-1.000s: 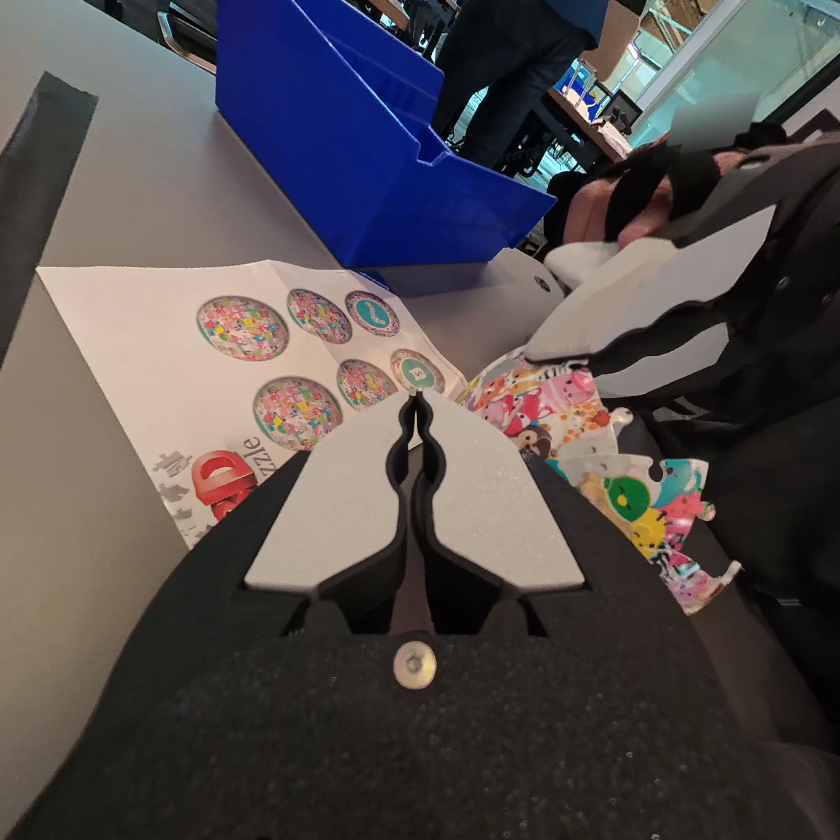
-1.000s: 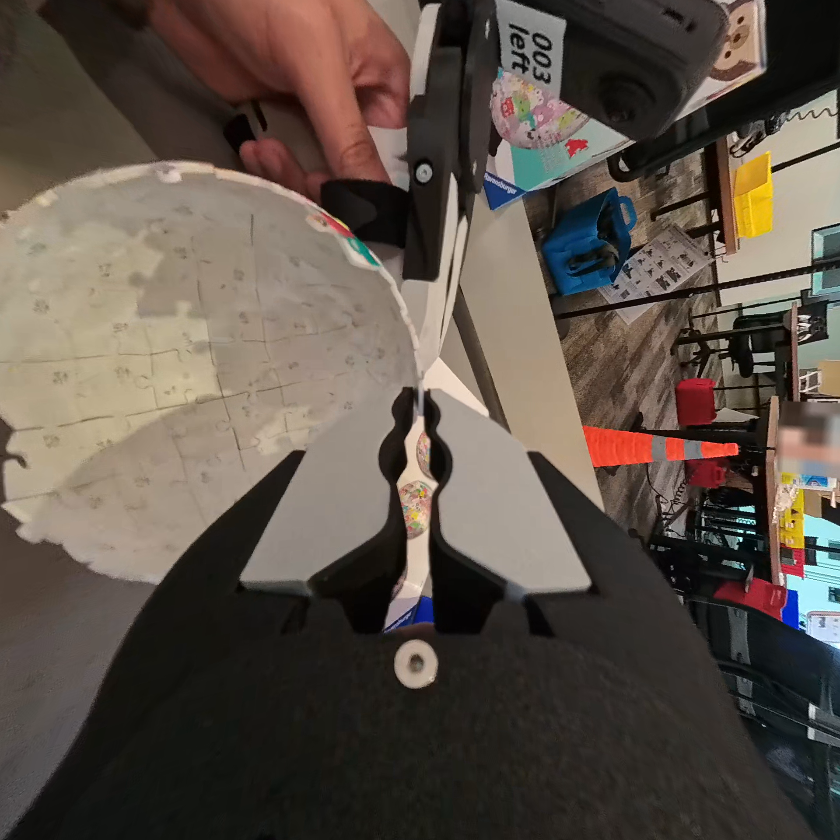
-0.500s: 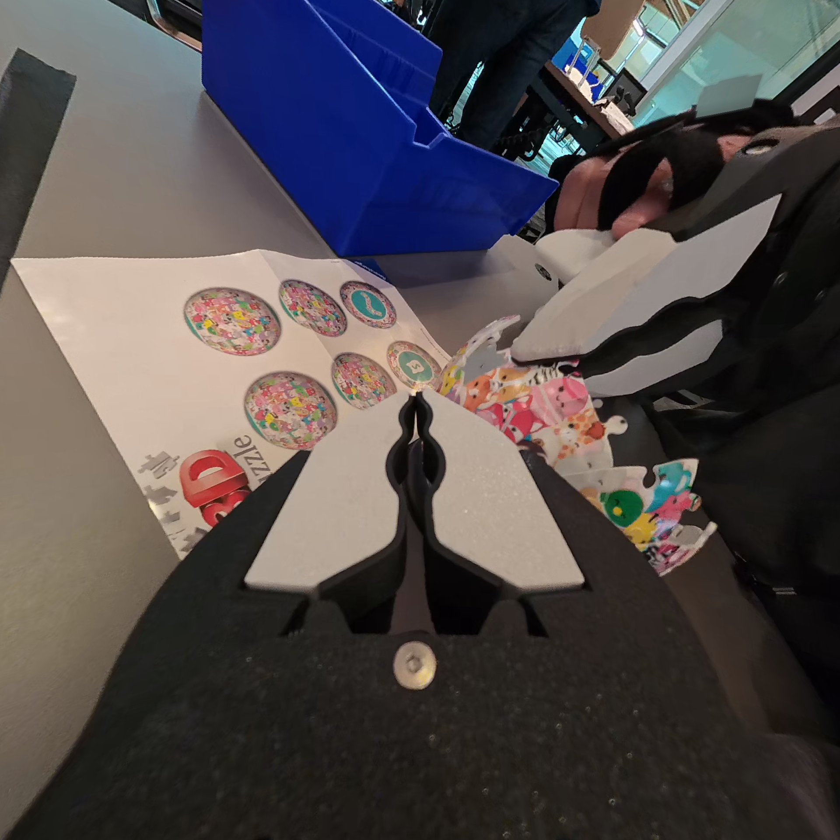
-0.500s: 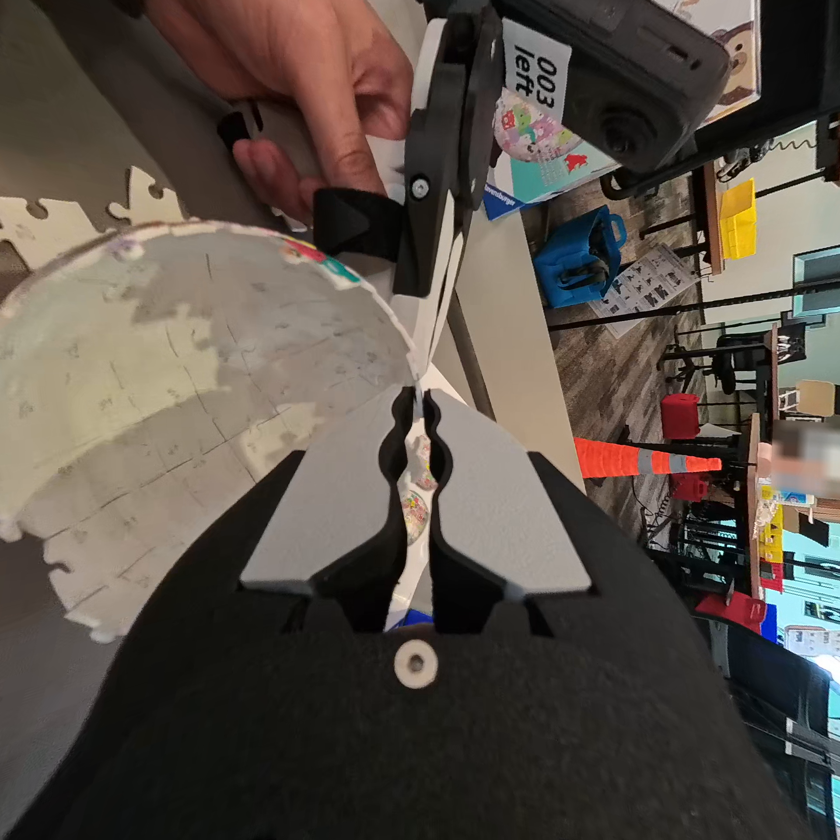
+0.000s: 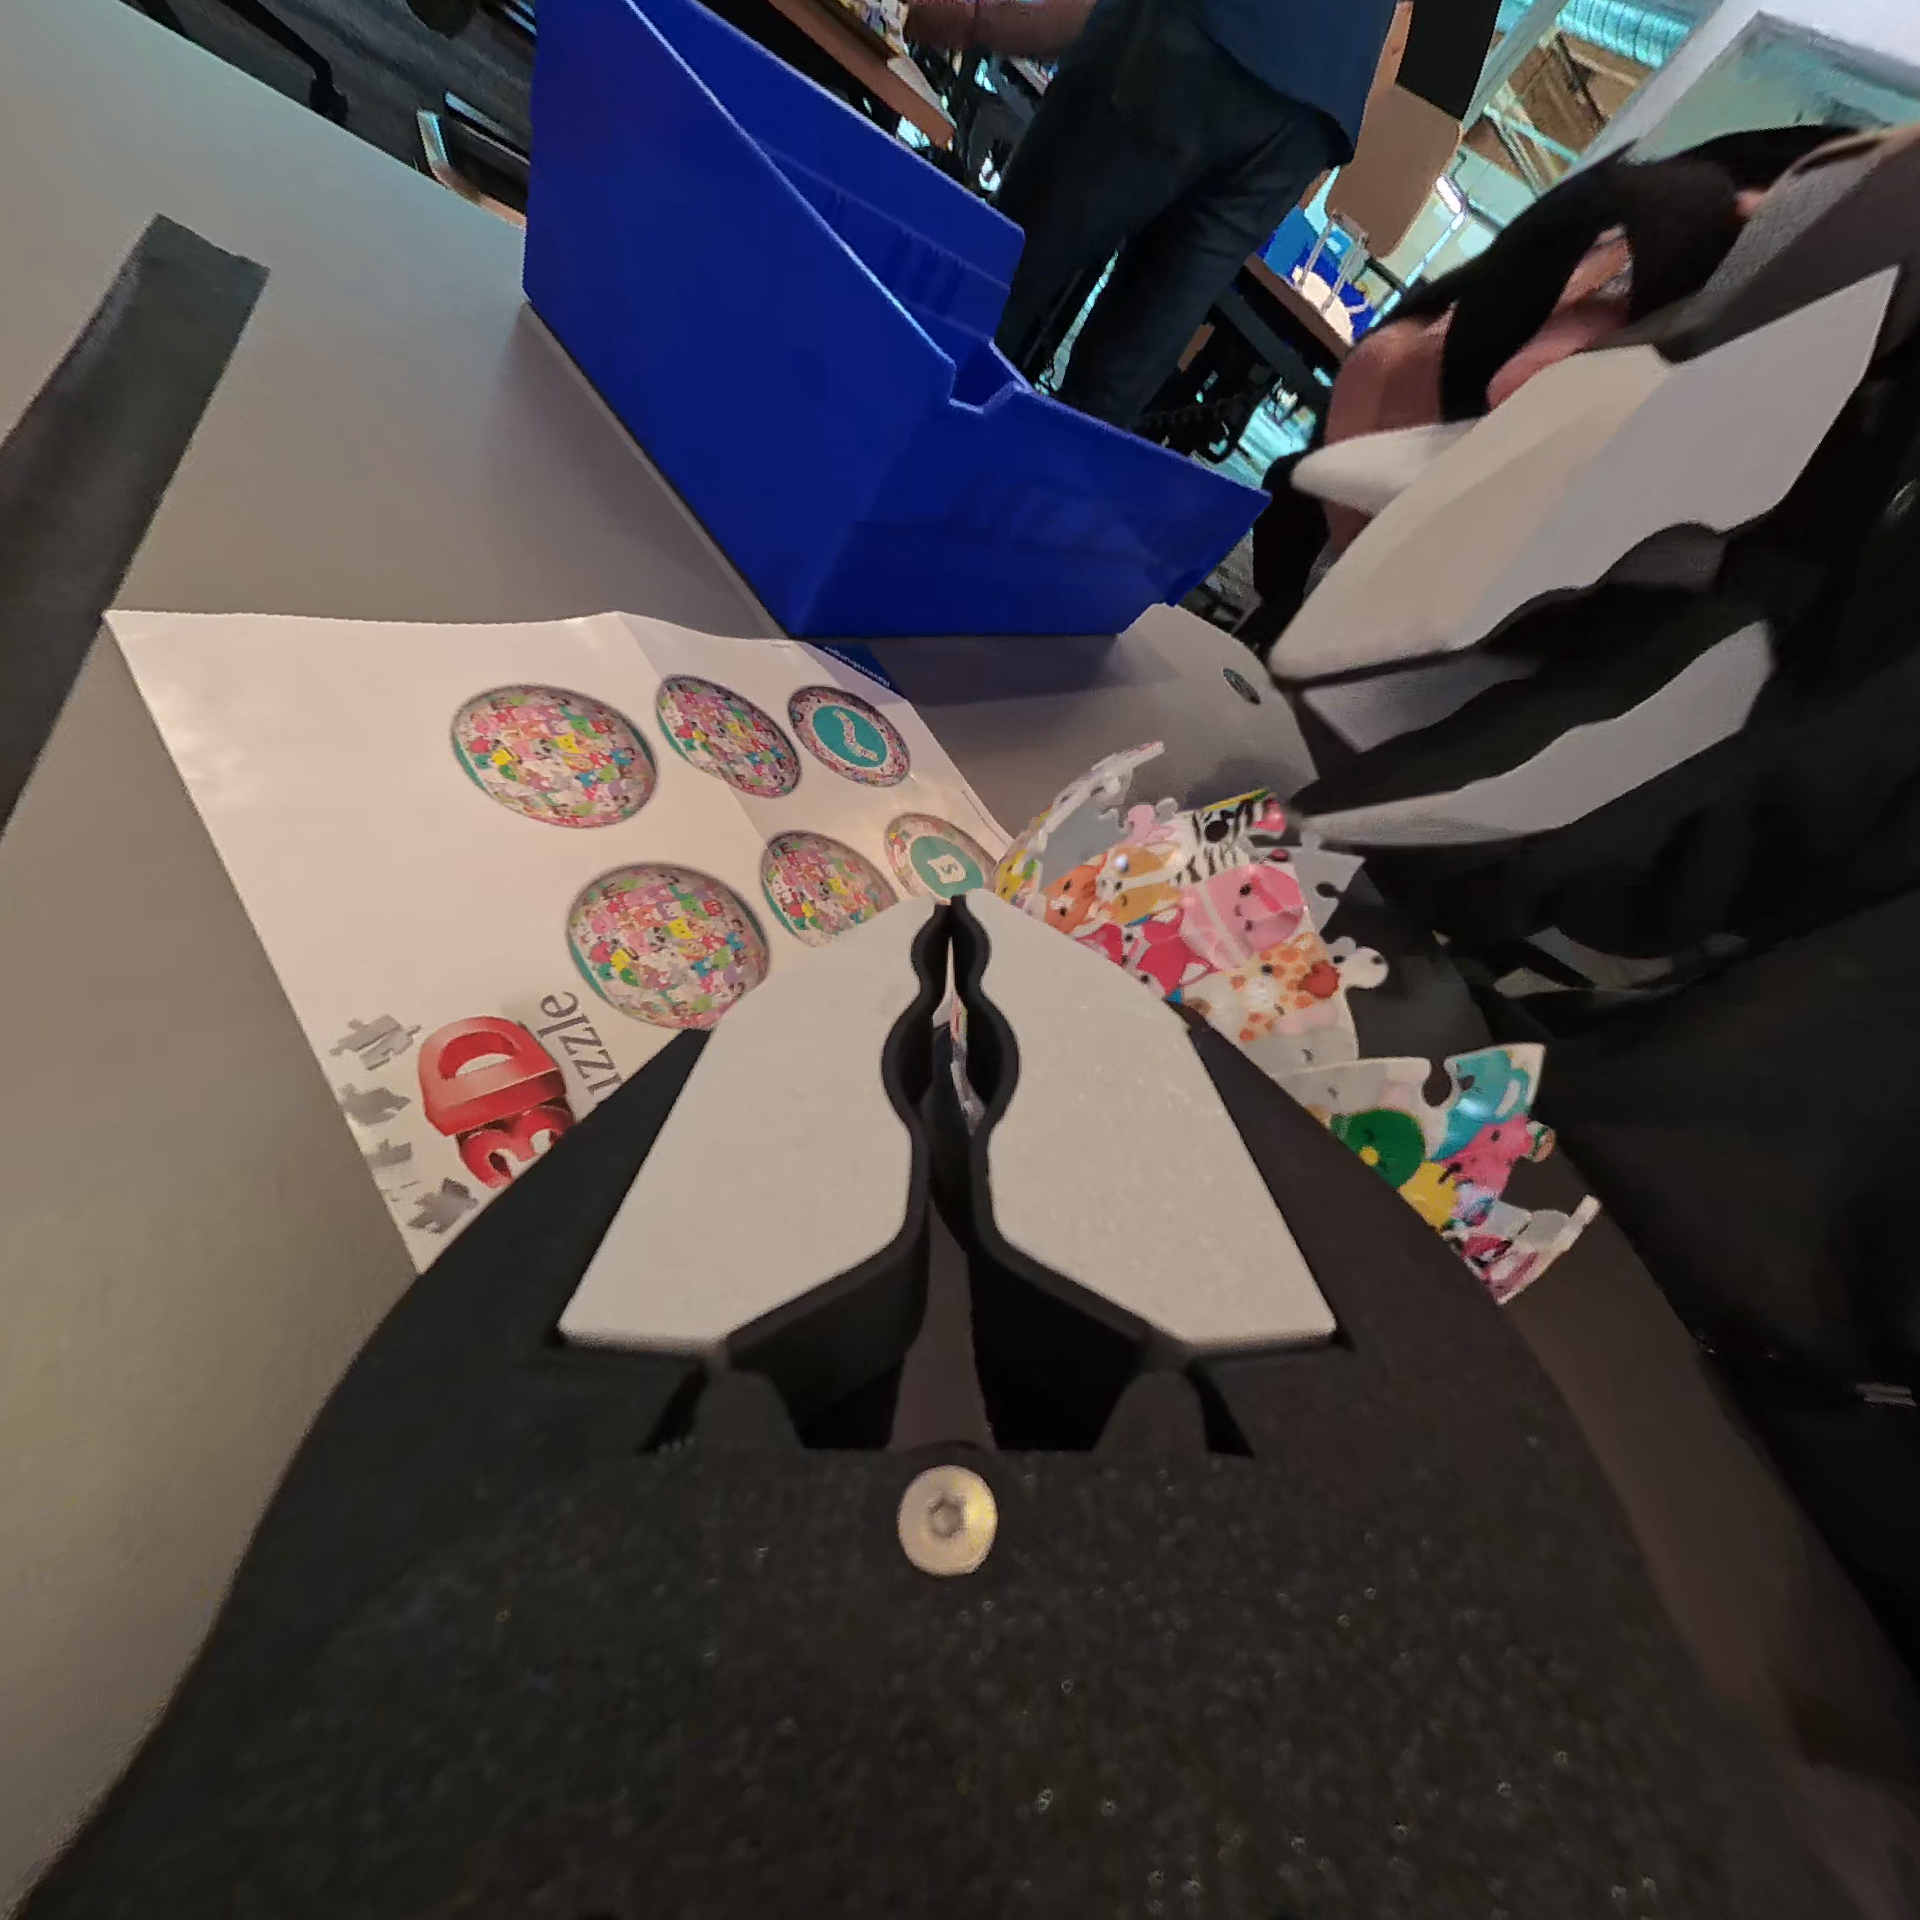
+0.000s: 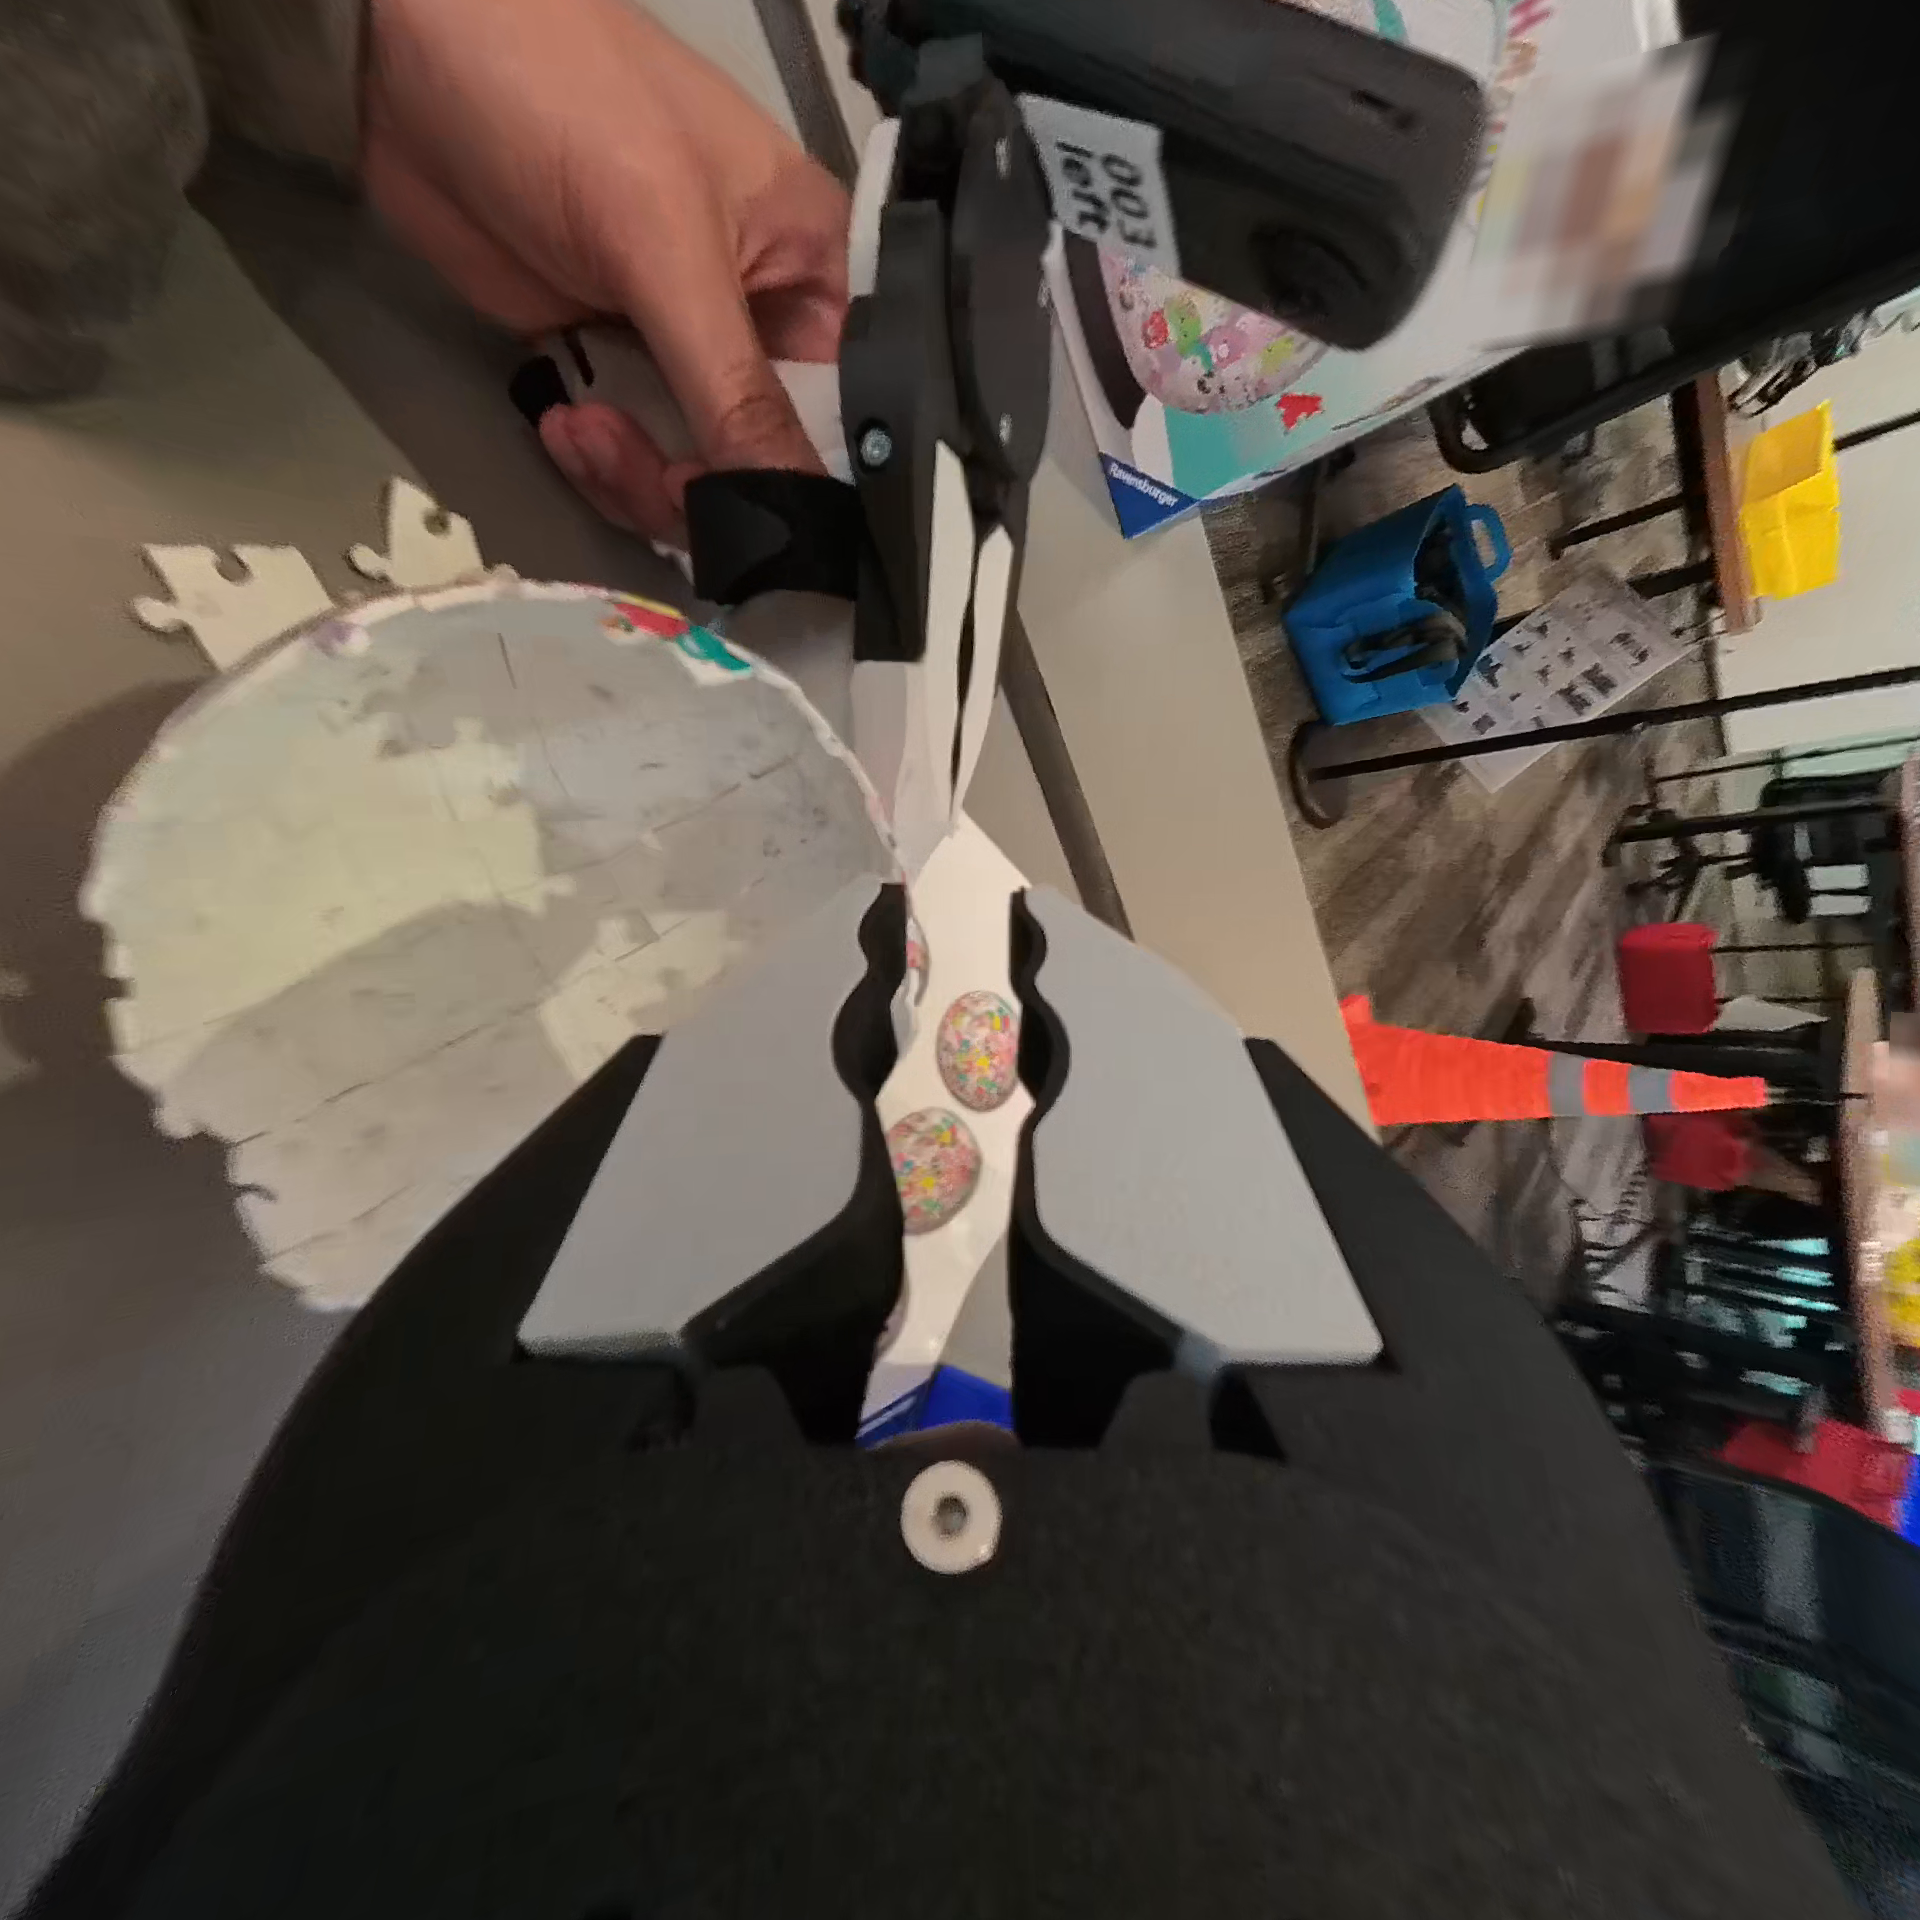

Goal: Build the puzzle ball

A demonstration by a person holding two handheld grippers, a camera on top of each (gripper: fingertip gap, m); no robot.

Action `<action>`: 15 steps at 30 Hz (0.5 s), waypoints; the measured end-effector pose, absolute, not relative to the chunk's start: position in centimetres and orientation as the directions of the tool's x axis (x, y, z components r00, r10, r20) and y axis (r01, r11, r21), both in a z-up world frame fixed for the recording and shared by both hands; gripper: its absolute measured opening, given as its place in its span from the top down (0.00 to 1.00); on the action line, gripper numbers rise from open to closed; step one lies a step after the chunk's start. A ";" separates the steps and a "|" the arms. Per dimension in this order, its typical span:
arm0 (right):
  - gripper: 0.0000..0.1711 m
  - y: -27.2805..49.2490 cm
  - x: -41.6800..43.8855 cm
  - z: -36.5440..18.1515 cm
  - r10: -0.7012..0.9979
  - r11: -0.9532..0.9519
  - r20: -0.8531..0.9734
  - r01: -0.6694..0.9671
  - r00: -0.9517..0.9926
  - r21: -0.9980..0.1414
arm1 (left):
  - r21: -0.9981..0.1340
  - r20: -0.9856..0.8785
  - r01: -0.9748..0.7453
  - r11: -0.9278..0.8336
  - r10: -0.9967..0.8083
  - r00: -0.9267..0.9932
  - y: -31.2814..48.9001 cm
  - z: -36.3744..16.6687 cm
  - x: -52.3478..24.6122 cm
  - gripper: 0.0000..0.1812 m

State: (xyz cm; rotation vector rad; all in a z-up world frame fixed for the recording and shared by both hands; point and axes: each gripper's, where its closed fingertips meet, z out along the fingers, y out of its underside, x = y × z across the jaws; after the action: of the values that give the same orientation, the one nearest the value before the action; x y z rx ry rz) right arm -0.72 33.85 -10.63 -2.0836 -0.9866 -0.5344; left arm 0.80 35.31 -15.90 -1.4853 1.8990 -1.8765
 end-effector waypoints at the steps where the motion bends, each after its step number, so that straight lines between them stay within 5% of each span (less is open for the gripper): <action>1: 0.89 33.5 -1.0 -10.0 0.461 -0.421 0.608 0.762 0.647 -0.492 | -0.808 0.540 -0.540 -0.235 -0.662 -0.519 35.5 -15.8 0.7 1.00; 8: 0.94 30.4 -4.1 -9.6 0.392 -0.494 0.304 0.478 0.868 -0.727 | -0.834 0.514 -0.464 -0.298 -0.724 -0.460 37.3 -14.9 0.9 1.00; 11: 1.00 30.3 -4.2 -11.9 0.385 -0.548 0.297 0.476 0.874 -0.688 | -0.839 0.514 -0.443 -0.317 -0.728 -0.453 37.6 -14.5 1.1 1.00; 15: 1.00 31.4 -3.2 -12.8 0.459 -0.501 0.510 0.686 0.727 -0.527 | -0.838 0.522 -0.433 -0.331 -0.718 -0.460 37.5 -14.3 1.0 1.00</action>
State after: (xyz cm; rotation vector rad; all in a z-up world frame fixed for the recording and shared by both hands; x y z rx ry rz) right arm -3.19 31.40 -12.82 -2.1880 -0.8617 -0.3944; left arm 1.00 37.53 -14.25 -1.4904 1.6658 -1.8759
